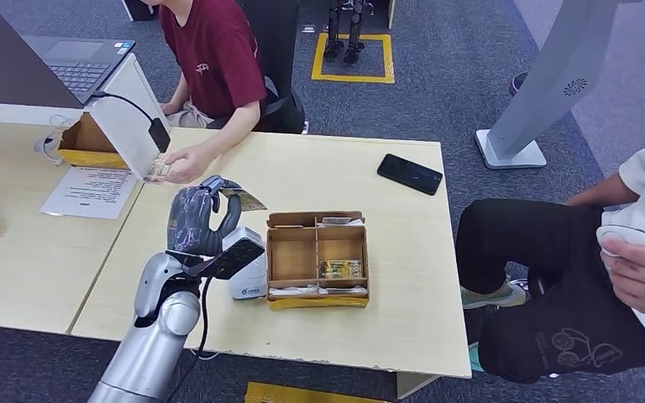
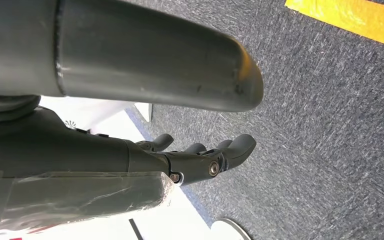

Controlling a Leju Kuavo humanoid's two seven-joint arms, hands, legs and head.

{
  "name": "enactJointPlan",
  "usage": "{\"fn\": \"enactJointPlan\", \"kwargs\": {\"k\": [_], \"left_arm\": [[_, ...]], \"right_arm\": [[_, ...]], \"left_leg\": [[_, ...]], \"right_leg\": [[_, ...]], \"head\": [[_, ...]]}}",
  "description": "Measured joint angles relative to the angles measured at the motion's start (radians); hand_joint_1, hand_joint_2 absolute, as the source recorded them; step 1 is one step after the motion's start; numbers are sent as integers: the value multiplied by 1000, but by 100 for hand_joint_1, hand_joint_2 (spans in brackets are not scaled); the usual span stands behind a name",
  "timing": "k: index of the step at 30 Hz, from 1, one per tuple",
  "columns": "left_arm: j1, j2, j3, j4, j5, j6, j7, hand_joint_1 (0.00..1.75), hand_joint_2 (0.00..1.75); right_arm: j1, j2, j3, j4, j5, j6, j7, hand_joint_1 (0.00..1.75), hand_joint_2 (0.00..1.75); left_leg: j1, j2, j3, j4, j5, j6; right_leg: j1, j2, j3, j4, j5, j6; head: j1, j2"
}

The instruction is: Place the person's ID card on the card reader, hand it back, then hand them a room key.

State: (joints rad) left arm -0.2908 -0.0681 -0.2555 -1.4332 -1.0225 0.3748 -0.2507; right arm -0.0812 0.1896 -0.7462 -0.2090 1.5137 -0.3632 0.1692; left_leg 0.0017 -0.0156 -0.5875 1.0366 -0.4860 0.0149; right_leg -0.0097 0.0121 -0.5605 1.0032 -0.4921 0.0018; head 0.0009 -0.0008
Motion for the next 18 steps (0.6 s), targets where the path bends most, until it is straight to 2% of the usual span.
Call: {"fn": "enactJointPlan", "kwargs": {"k": [6, 9, 16, 17, 18], "left_arm": [[-123, 16, 81, 107, -38, 31, 71, 175, 175], [-175, 21, 143, 189, -58, 72, 74, 175, 175], [-199, 27, 205, 271, -100, 115, 67, 175, 175], [-200, 27, 217, 289, -106, 120, 65, 152, 175], [-202, 26, 226, 302, -110, 124, 63, 144, 175]], "right_arm": [[-1, 0, 34, 0, 0, 1, -7, 0, 0], [-1, 0, 54, 0, 0, 2, -4, 0, 0], [-2, 0, 71, 0, 0, 4, -2, 0, 0], [-2, 0, 74, 0, 0, 4, -3, 0, 0], [-2, 0, 75, 0, 0, 3, -4, 0, 0]], "left_leg": [[0, 0, 0, 0, 1, -1], [0, 0, 0, 0, 2, -2], [0, 0, 0, 0, 2, -2], [0, 0, 0, 0, 2, -2], [0, 0, 0, 0, 2, -2]], "right_leg": [[0, 0, 0, 0, 2, -1], [0, 0, 0, 0, 2, -2], [0, 0, 0, 0, 2, -2], [0, 0, 0, 0, 2, -2], [0, 0, 0, 0, 2, -2]], "head": [[0, 0], [0, 0], [0, 0], [0, 0], [0, 0]]}}
